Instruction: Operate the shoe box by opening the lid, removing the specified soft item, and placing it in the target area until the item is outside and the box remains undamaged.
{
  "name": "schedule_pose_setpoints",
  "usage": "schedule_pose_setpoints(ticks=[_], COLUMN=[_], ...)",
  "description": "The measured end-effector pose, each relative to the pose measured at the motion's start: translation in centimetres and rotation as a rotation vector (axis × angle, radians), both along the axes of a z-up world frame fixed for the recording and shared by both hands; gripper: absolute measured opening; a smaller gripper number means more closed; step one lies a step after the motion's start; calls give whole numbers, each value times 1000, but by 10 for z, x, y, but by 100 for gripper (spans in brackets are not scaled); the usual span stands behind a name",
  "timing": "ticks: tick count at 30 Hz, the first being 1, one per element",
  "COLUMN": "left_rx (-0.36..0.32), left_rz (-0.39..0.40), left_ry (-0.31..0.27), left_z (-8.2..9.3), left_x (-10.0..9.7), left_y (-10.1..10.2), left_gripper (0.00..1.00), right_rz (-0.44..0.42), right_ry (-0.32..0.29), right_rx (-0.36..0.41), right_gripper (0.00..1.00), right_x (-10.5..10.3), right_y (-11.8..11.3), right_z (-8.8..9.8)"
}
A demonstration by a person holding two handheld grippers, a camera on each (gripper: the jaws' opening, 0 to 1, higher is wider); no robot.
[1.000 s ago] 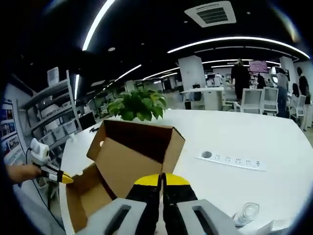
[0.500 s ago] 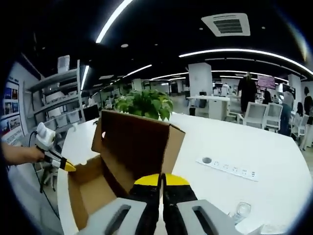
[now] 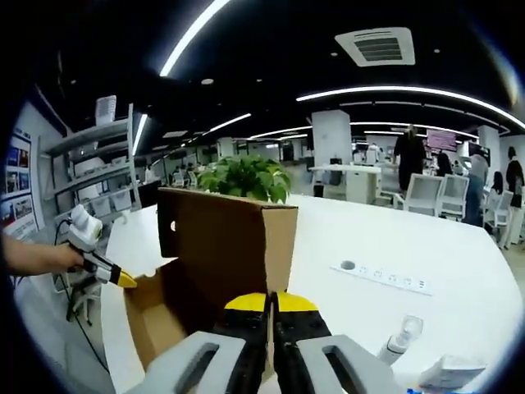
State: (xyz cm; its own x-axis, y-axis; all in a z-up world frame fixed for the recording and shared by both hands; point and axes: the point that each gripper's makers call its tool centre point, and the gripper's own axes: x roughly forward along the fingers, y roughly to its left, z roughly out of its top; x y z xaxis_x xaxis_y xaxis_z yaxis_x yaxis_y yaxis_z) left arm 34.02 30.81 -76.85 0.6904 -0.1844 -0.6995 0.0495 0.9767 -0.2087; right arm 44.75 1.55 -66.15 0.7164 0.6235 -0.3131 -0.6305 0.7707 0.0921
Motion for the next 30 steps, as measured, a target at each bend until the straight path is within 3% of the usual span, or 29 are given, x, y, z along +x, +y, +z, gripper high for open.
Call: schedule_pose_setpoints(ticks=[9,30], left_rx=[-18,-34], left_rz=[-9,-14], left_ry=[0,-2], left_z=[0,1], left_x=[-1,-2], left_y=[2,3], left_gripper=[4,4], right_rz=[-62,-133], right_ry=[22,19], right_rx=[42,32], right_gripper=[0,0], right_x=[-17,-51], right_y=[-1,1], right_z=[-5,-20])
